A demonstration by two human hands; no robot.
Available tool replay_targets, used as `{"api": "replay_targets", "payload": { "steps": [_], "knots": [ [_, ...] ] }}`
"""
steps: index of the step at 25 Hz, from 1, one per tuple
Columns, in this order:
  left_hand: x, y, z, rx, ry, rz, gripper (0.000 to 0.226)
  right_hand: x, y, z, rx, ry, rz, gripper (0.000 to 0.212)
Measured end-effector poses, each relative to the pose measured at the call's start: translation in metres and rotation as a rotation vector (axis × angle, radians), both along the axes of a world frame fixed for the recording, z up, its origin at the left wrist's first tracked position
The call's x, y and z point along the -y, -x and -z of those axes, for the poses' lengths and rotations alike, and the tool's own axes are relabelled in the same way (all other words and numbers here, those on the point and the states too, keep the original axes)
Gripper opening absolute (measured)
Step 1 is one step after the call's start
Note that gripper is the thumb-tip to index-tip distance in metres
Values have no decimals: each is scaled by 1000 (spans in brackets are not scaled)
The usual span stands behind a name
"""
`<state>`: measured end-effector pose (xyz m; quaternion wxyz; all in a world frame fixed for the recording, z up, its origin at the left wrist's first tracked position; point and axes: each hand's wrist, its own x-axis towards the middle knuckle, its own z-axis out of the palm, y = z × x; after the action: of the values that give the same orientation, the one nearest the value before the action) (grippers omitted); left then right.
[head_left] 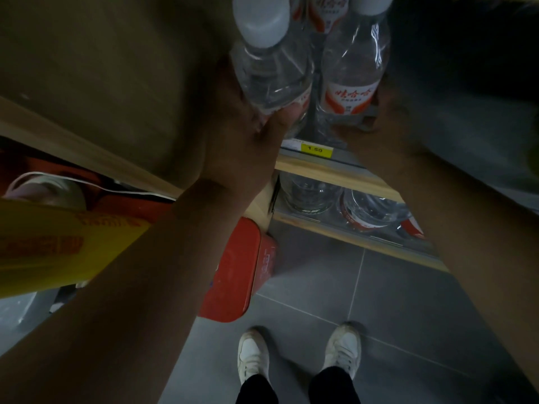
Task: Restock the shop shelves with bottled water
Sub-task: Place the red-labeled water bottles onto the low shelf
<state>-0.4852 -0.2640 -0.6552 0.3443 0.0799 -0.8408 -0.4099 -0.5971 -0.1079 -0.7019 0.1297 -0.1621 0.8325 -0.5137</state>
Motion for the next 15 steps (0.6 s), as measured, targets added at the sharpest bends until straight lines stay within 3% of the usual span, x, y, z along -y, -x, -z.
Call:
{"api": "replay_targets", "payload": {
  "steps": [2, 5, 9, 12, 15],
  "knots": [
    [-1, -3, 2, -17, -1, 58, 62, 0, 1, 1, 27, 14, 1, 74],
    [-7, 3, 10, -47, 140, -23, 67, 0, -1, 3, 60, 38, -6, 75],
    [1, 17, 14, 199, 162, 24, 68, -1, 0, 1, 58, 29, -29, 74],
    [20, 32, 2, 438, 8, 176, 75, -1, 1, 1, 74, 39, -22, 73],
    [29, 45, -4, 566, -86, 163, 61, 7, 0, 3, 51, 37, 18, 71]
  ]
}}
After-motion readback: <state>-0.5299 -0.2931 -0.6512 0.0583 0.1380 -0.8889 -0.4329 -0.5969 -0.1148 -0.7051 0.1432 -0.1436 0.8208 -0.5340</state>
